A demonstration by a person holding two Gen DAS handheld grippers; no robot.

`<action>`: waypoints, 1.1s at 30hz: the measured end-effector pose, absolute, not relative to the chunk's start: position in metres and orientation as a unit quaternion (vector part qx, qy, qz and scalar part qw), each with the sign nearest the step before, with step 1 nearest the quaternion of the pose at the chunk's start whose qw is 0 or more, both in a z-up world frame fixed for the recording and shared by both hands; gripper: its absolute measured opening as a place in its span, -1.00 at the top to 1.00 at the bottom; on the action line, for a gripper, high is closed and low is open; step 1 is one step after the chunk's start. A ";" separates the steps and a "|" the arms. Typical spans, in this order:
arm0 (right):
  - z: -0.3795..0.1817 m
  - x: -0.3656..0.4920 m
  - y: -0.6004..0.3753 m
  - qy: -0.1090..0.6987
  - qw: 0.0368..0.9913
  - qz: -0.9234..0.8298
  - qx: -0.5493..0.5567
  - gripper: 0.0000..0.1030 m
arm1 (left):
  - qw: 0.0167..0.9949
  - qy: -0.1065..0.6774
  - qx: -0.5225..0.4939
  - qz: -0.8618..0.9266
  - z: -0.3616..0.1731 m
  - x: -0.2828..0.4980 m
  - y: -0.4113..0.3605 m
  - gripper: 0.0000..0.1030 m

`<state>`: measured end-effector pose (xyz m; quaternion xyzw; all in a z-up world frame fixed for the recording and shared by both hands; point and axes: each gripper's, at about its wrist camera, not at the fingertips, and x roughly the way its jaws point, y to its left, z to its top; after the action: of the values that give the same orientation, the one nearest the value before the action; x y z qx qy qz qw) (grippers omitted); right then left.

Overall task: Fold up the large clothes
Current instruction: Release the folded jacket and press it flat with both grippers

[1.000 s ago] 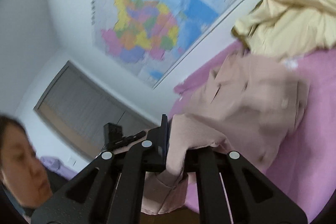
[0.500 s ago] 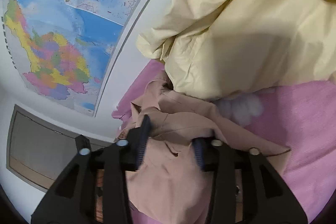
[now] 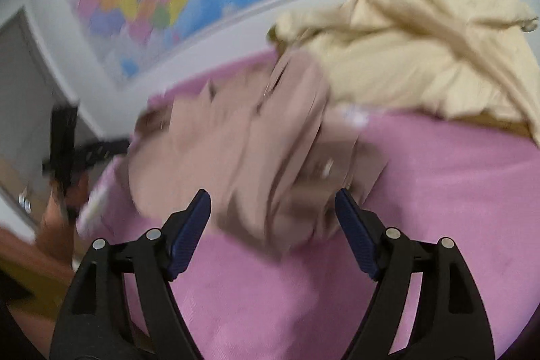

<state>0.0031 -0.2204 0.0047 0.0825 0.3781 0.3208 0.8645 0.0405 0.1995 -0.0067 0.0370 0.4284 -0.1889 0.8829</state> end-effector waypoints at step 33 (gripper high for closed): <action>0.036 0.056 -0.097 0.354 0.870 0.336 -0.073 -0.51 | 0.900 0.432 0.028 -0.050 -0.037 0.087 0.244 -0.30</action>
<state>0.0559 -0.0974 0.0362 -0.0733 0.3536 0.3357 0.8700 0.0872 0.2442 -0.0371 0.0284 0.4321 -0.0503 0.9000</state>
